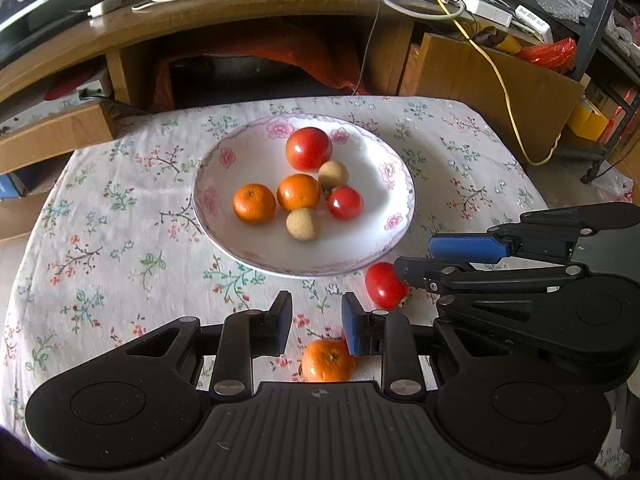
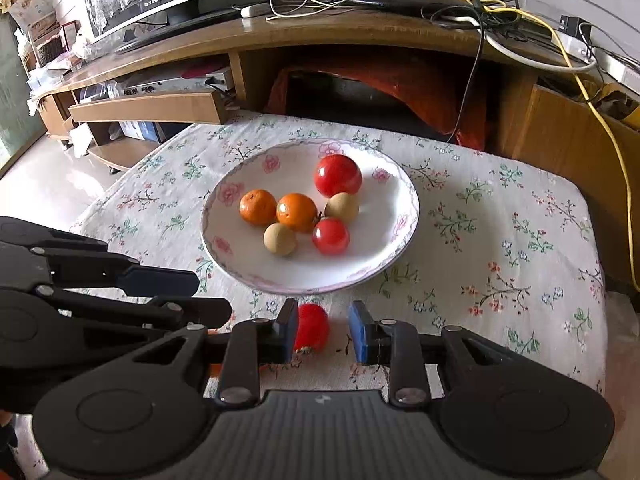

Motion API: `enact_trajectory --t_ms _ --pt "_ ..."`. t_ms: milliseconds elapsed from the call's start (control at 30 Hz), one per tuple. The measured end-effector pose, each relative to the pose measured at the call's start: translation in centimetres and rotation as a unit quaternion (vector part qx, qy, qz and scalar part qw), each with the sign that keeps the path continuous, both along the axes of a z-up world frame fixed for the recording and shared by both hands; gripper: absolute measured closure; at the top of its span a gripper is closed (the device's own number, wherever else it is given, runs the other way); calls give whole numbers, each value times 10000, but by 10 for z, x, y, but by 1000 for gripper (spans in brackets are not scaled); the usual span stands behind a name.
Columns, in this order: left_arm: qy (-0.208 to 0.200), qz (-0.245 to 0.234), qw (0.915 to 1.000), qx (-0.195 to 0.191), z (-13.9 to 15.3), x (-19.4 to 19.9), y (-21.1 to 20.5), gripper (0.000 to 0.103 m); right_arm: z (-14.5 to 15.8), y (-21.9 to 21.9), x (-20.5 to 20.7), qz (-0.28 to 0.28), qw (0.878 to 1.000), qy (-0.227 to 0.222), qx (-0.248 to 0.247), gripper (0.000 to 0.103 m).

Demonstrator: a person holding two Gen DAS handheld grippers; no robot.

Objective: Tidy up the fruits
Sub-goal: 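Withdraw both open grippers from the bowl toward the remaining fruits, then grasp a mandarin orange with the left gripper while the right gripper grasps a small brown kiwi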

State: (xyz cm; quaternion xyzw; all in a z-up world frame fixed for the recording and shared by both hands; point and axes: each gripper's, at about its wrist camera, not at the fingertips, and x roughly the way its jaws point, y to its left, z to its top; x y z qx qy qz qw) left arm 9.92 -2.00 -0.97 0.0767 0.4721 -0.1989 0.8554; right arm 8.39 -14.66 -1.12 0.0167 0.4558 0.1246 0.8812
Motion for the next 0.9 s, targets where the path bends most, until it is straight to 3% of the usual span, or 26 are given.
enact_trajectory --t_ms 900 --pt "278 -336 9990 79 -20 -10 -2 63 -9 -11 -17 -178 9991 381 -38 74"
